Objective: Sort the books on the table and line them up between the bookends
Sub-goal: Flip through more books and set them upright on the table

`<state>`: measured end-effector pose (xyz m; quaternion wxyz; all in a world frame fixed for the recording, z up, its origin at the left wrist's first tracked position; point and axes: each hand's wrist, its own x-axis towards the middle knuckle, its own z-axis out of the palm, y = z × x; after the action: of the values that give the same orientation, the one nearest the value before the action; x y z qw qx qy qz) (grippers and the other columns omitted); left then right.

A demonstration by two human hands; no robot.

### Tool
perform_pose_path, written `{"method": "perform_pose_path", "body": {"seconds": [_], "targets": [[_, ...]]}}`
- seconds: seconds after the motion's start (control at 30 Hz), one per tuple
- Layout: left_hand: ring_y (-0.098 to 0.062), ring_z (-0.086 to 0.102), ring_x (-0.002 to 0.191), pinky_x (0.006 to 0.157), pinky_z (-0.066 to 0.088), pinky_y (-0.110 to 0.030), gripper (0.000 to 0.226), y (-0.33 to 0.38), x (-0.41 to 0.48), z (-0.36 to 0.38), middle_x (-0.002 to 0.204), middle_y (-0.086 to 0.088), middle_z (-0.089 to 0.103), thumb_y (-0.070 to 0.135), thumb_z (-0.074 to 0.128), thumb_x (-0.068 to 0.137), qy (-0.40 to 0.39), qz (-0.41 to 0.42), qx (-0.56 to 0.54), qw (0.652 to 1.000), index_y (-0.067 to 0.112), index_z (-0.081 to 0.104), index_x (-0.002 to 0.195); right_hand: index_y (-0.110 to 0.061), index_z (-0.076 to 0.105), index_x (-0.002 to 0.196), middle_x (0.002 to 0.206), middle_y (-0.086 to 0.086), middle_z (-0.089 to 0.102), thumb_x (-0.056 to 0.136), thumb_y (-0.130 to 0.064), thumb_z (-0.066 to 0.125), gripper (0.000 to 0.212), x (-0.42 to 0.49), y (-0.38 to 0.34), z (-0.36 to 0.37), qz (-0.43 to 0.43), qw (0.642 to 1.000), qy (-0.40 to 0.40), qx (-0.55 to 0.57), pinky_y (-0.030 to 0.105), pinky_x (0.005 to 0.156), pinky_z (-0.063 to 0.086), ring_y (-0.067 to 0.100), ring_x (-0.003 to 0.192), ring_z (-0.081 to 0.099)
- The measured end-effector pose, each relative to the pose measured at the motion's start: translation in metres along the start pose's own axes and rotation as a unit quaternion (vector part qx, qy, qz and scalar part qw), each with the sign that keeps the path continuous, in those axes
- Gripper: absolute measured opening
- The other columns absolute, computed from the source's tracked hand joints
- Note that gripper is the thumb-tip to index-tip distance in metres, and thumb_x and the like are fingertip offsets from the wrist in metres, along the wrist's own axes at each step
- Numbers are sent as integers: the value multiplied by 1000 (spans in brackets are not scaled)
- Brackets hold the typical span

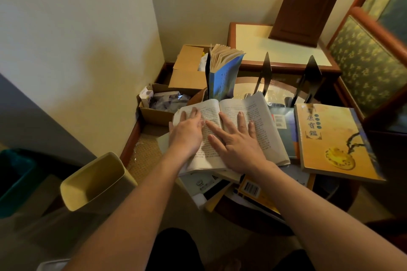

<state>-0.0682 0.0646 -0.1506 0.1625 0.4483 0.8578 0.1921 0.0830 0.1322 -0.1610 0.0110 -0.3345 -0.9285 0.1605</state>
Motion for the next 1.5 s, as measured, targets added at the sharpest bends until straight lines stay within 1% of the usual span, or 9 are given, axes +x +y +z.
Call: {"method": "perform_pose_path", "body": {"seconds": [0.17,0.37,0.53,0.67,0.93,1.17,1.3,1.4,1.5], "targets": [[-33,15,153,121,18,-56,51,3,1,3,164,-6,27,36,28,109,31,-24,-13,999,26,24,159,-67,-5,146,165,-16,-15,98,-71,11,50,-1,0,0,-2,1000,3,3,53,116,-24,29,147,-32],[-39,-9,153,121,9,-58,65,-21,-33,22,169,-1,2,59,29,102,28,-54,-74,995,39,7,160,-65,-4,148,164,-16,-17,97,-72,10,53,-1,1,1,-3,1000,2,-3,55,116,-23,31,146,-32],[-38,21,149,108,44,-56,71,-26,-50,24,169,-2,3,63,40,98,40,-76,-145,986,41,12,159,-65,-4,147,164,-15,-17,96,-73,10,54,-1,-1,2,-1,1000,-1,-2,55,115,-24,31,146,-33],[-41,31,144,101,51,-56,79,-29,-54,19,167,-7,15,68,50,91,58,-90,-140,984,37,22,158,-64,-4,148,164,-15,-17,96,-72,10,54,-5,-3,3,4,1000,2,3,54,115,-25,30,146,-33],[-28,43,139,95,51,-31,86,-25,-77,12,164,-8,26,50,71,87,115,-79,-158,977,22,30,157,-63,-5,148,164,-16,-17,97,-72,12,55,-20,-5,3,-1,1000,-13,2,57,116,-21,29,146,-33],[-33,43,139,97,56,-43,90,-28,-88,3,165,-10,23,41,80,82,115,-73,-164,977,25,32,156,-57,-4,152,166,-12,-16,99,-68,18,58,-40,-12,2,-19,999,-22,-17,58,116,-20,28,146,-31],[-34,39,142,102,49,-39,85,-27,-94,-11,164,-12,23,33,80,84,110,-73,-180,975,25,34,155,-41,3,158,168,2,-10,98,-67,22,68,-59,-6,-8,-19,997,64,-43,53,117,-18,31,149,-24],[-34,40,141,97,52,-36,83,-26,-96,-18,165,-12,23,31,79,85,112,-55,-179,976,28,35,155,-29,10,160,168,10,-1,95,-64,20,75,-73,7,-22,56,983,167,-47,53,119,-12,37,151,-13],[-33,41,141,95,53,-35,82,-23,-99,-22,165,-12,22,31,79,85,113,-47,-176,977,27,36,155,-20,9,160,166,12,13,98,-58,37,78,-79,15,-36,135,973,185,4,56,122,-7,39,153,2]]}}
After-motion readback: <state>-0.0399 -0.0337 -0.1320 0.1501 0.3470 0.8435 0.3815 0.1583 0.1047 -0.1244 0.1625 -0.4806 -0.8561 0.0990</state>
